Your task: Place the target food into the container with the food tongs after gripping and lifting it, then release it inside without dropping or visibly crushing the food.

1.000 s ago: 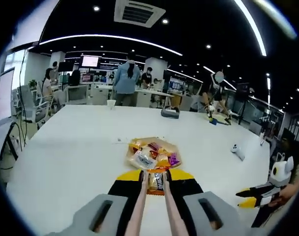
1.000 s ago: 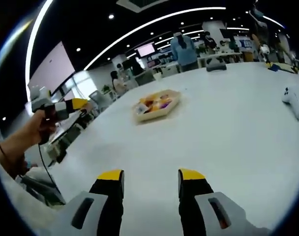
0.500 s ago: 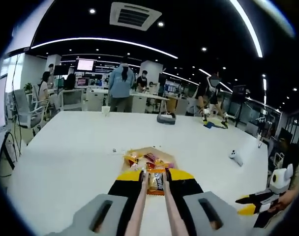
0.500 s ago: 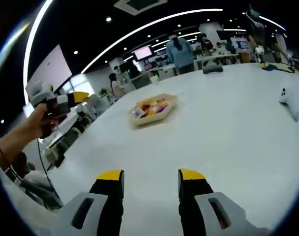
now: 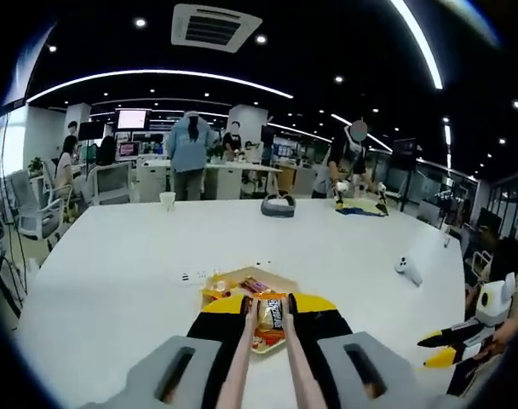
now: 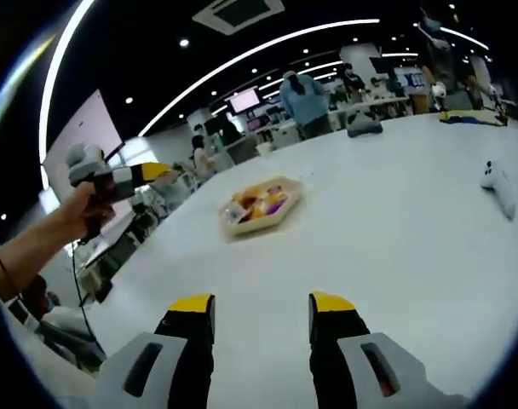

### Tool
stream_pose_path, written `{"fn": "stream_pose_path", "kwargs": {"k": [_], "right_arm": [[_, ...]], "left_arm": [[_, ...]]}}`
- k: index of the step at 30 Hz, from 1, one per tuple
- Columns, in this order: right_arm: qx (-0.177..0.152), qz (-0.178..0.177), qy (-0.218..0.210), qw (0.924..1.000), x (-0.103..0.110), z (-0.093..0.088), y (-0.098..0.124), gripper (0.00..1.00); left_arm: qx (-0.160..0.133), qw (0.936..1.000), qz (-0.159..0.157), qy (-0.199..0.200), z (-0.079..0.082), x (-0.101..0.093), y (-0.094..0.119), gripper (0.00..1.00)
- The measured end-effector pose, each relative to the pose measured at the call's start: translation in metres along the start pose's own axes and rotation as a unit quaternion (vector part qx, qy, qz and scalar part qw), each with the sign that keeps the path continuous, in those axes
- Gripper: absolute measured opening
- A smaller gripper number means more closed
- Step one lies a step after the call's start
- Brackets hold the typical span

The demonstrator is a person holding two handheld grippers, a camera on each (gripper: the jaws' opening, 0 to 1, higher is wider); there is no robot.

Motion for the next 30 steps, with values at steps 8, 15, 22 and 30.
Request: {"fn": "stream_pose_path", "kwargs": {"k": [8, 15, 22, 30], "right_arm": [[0.006, -0.015, -0.006, 0.9999, -0.019, -0.003, 0.007, 0.44], [0.014, -0.020, -0.011, 0.9996, -0.031, -0.006, 0.010, 0.43], [0.013, -0.013, -0.008, 0.9998, -0.034, -0.003, 0.008, 0.43], [0.024, -0.003, -0.005, 0.9997, -0.033, -0.010, 0.010, 0.43]], "left_arm": [[0.007, 0.9999, -0.005, -0.015, 0.012, -0.002, -0.030, 0.17], [0.011, 0.9993, -0.007, -0.035, 0.029, -0.004, -0.061, 0.17], [0.007, 0.9992, -0.008, -0.038, 0.045, -0.011, -0.082, 0.17], [-0.013, 0.9997, -0.017, -0.009, 0.057, -0.011, -0.101, 0.21]]}}
Point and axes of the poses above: the point that each gripper's makers call its tool centre point, and the gripper's own axes: y roughly backward along the fingers, x roughly to its left, z roughly out of its top, the point moved 3 cm from there along y, roughly backward along the fingers, and after that the axes turned 15 degrees about y, right-handed, at the moved point
